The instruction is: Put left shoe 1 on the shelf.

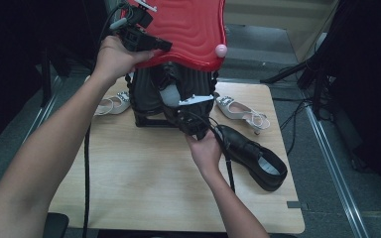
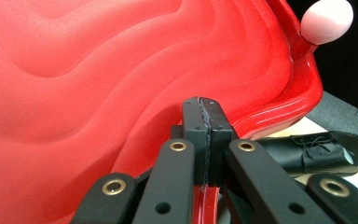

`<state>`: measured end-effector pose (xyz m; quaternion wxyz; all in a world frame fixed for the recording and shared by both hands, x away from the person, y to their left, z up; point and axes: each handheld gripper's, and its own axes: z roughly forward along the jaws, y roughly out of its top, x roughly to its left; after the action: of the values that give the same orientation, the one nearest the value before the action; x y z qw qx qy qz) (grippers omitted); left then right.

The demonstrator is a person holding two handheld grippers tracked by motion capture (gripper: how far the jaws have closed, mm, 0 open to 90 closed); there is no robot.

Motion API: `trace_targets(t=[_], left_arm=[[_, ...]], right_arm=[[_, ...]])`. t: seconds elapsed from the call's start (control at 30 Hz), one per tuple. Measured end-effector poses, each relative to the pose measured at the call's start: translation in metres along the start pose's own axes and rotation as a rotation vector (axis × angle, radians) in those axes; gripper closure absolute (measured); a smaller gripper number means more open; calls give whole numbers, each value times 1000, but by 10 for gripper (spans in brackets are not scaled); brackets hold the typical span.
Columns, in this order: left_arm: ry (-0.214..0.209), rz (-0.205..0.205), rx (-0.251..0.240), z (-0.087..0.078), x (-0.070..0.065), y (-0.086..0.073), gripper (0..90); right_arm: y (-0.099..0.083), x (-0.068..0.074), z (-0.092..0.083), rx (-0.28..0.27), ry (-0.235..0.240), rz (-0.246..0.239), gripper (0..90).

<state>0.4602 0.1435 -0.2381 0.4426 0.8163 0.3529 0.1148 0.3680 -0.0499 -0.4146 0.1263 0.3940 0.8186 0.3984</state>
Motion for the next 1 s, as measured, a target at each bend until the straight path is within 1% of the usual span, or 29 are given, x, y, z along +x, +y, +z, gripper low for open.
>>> trace_targets(t=[0.03,0.07,0.1,0.13,0.17,0.2,0.23,0.3,0.37,0.43,0.47,0.53,0.6,0.67,0.77,0.8,0.9,0.97,1.0], left_arm=[[-21,-18,6,1,2,1,900],[-40,-36,13,3,3,4,900],[-47,-28,27,5,3,7,900],[-36,-7,44,6,0,10,900],[-21,16,58,7,-2,12,900],[-15,28,61,8,-4,13,900],[-11,31,62,8,-5,14,900],[-12,38,59,9,-5,13,900],[-16,31,53,9,-5,13,900],[-16,34,47,9,-5,12,900],[-19,30,31,8,-4,9,900],[-20,26,23,8,-4,8,900],[-16,25,24,8,-5,8,900],[-11,33,30,8,-5,9,900],[-21,26,27,8,-3,9,900],[-19,26,24,8,-4,9,900],[14,60,17,8,-8,8,900],[10,53,13,9,-7,8,900],[-4,35,13,8,-6,8,900]], right_arm=[[2,-1,0,0,3,4,900],[4,-3,1,6,18,13,900],[7,-5,3,19,32,14,900],[11,-5,4,34,35,18,900],[14,-3,6,45,35,4,900],[17,-1,8,50,22,-26,900],[18,0,9,47,14,-32,900],[19,1,12,35,13,-22,900],[19,2,14,21,16,-10,900],[20,3,15,14,17,-7,900],[22,6,19,0,15,-8,900],[25,9,22,-10,22,-4,900],[29,11,26,-17,22,6,900],[34,13,30,-19,28,13,900],[39,16,37,-33,38,24,900],[42,18,39,-32,41,26,900],[48,23,46,-36,44,24,900],[51,26,50,-35,46,18,900],[53,27,51,-34,47,13,900]])
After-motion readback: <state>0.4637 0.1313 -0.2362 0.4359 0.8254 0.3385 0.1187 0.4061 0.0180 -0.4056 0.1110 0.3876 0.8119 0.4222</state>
